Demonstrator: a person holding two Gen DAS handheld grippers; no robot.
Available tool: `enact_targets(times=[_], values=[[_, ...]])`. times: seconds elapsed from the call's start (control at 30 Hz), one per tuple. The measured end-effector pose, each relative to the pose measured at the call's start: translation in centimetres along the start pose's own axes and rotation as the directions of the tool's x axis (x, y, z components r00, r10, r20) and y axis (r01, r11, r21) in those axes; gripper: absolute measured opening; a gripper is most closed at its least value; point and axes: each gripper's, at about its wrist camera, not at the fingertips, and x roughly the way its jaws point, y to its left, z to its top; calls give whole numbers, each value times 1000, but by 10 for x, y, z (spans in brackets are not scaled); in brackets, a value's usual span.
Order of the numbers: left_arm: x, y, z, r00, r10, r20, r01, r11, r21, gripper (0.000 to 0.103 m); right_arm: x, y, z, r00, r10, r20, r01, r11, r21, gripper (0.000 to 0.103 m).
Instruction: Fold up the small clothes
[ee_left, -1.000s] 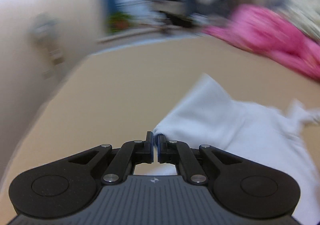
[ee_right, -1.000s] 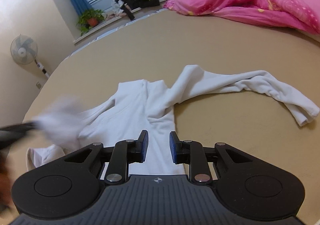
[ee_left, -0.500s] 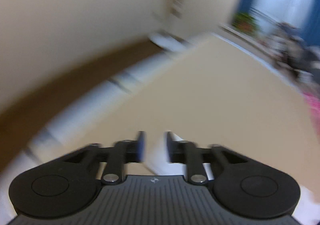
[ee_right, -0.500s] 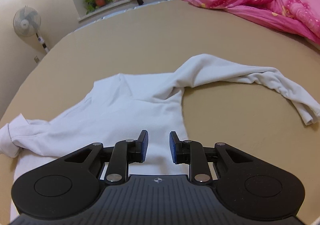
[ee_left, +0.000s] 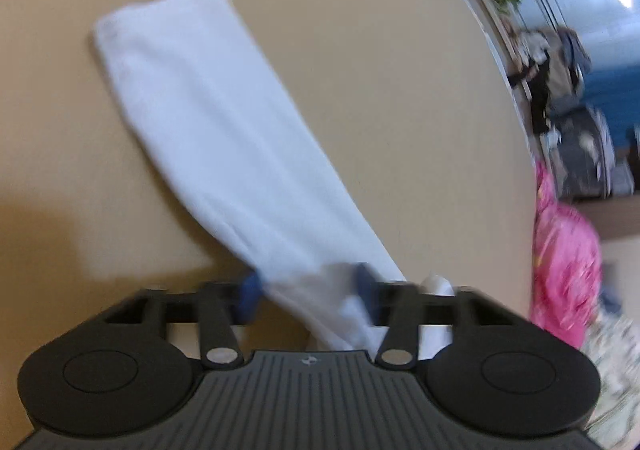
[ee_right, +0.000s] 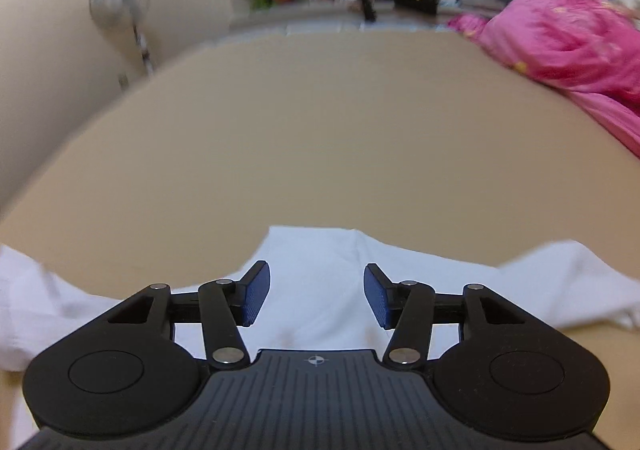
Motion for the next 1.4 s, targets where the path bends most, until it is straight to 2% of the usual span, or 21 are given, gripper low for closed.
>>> enact_targets(times=[0.13,0.17,0.2,0.27,0.3,0.33,0.37,0.4,0.43,0.47,0.5,0.57,0.6,0.7,0.8,0.87,0.97,1.07,1.17,1.27,1.4], values=[[-14,-25,4,995,42,96,-58,983,177,8,57,23,9,995,-29,-91,18,993,-117,49],[-25,-33,3,988,36,151,-70,971,230,8,64,31,5,995,-46,-90,28,982,-185,38],[-39,-36,5,973,36,228,-100,956,276,8,69,37,5,995,-42,-86,20,969,-246,6],[-75,-35,14,907,51,417,-196,929,313,8,74,37,15,995,-31,-95,3,959,-283,0],[-93,-31,21,855,69,514,-250,924,290,8,73,28,24,996,-35,-81,14,968,-251,0],[-109,-23,30,784,97,613,-304,921,243,8,71,16,36,996,-88,-32,79,974,-212,0],[-119,-12,39,738,122,664,-323,928,189,9,67,-1,51,986,-166,22,168,975,-146,0],[-125,6,51,719,155,677,-308,945,111,11,63,-20,64,972,-229,58,232,971,-53,0],[-125,28,63,728,204,654,-273,962,4,12,59,-40,74,954,-289,80,286,957,48,0],[-120,51,72,761,239,603,-222,970,-104,15,57,-58,80,952,-296,81,284,949,137,0],[-113,70,76,799,260,543,-181,964,-195,25,59,-70,82,966,-252,59,237,953,191,2],[-103,84,75,858,238,455,-142,962,-234,26,67,-79,77,987,-158,8,153,967,205,3],[-95,75,71,882,194,429,-120,974,-193,26,67,-78,73,989,-147,0,145,973,181,8],[-72,21,54,896,109,430,-128,992,15,27,47,-82,53,989,-137,46,129,981,147,27],[-38,-37,14,928,16,371,-127,953,275,36,14,-99,32,990,-108,90,86,972,221,27],[-10,-66,-18,951,-35,306,-99,905,413,37,-11,-119,13,987,-111,114,76,957,279,27],[31,-90,-61,965,-26,261,-132,812,568,38,-53,-155,-24,976,-157,148,92,922,377,28],[68,-94,-89,969,50,241,-200,732,652,43,-92,-205,-67,961,-224,164,105,839,534,31],[104,-91,-101,959,231,166,-282,686,671,48,-123,-254,-113,934,-313,170,116,719,685,31],[108,-97,-114,948,238,214,-318,628,710,49,-136,-299,-144,928,-342,152,92,602,793,33],[123,-99,-123,944,236,229,-327,609,723,50,-139,-326,-158,918,-327,224,-12,542,841,33]])
